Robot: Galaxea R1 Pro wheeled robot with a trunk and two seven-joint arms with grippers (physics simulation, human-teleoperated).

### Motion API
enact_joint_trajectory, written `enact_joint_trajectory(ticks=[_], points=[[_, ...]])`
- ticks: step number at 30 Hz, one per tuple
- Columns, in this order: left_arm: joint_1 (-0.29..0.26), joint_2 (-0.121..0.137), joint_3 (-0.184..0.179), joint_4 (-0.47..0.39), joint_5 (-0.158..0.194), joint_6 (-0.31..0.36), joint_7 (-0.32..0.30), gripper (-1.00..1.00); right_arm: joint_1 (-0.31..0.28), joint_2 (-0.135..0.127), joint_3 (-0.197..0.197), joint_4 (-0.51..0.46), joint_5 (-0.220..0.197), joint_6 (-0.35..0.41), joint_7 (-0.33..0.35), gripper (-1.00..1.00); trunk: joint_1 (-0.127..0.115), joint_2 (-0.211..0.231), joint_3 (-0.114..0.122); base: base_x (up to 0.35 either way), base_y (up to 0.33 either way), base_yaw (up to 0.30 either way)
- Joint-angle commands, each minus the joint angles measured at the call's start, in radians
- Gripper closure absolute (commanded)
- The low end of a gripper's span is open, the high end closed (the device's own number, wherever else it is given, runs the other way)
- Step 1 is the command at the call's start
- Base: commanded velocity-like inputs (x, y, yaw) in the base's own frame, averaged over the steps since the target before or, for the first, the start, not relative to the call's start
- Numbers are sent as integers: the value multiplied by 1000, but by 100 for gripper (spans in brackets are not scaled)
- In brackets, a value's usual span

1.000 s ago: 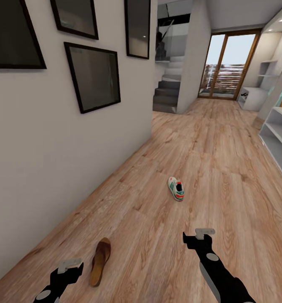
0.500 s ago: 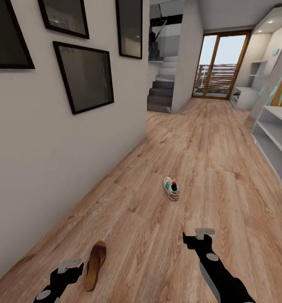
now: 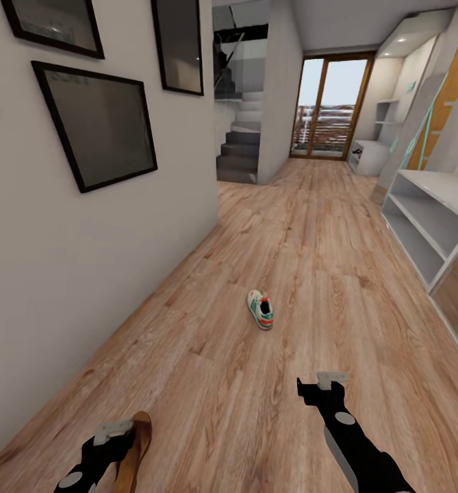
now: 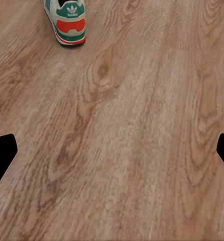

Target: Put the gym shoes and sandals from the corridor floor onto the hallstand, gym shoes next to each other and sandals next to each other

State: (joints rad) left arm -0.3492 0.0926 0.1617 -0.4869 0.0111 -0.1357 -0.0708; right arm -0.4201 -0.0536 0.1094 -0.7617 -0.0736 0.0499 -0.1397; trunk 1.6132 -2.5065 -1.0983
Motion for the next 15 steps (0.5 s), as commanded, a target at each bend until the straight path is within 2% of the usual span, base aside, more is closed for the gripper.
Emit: enact_joint_trajectory(ticks=[1,7,11,15], points=[[-1,-1,6,1,1,-2,-7,-100,0,-2,7,-2,-8,5,-9,-100,0,0,-1,31,-10,-25],[0,0,3,3,1,-3,-9,-100,0,-2,6,-2,-8,6,-10,-100,0,0,-1,9,-3,-7],[5,3,1,9,1,-38,-11,-100,-1,-2,5,-42,-10,14,-11,-100,2,-1,-20,1,0,20],[7,7,1,13,0,-69,-13,-100,-1,-2,4,-115,-10,75,-11,-100,3,-2,-40,0,0,65]])
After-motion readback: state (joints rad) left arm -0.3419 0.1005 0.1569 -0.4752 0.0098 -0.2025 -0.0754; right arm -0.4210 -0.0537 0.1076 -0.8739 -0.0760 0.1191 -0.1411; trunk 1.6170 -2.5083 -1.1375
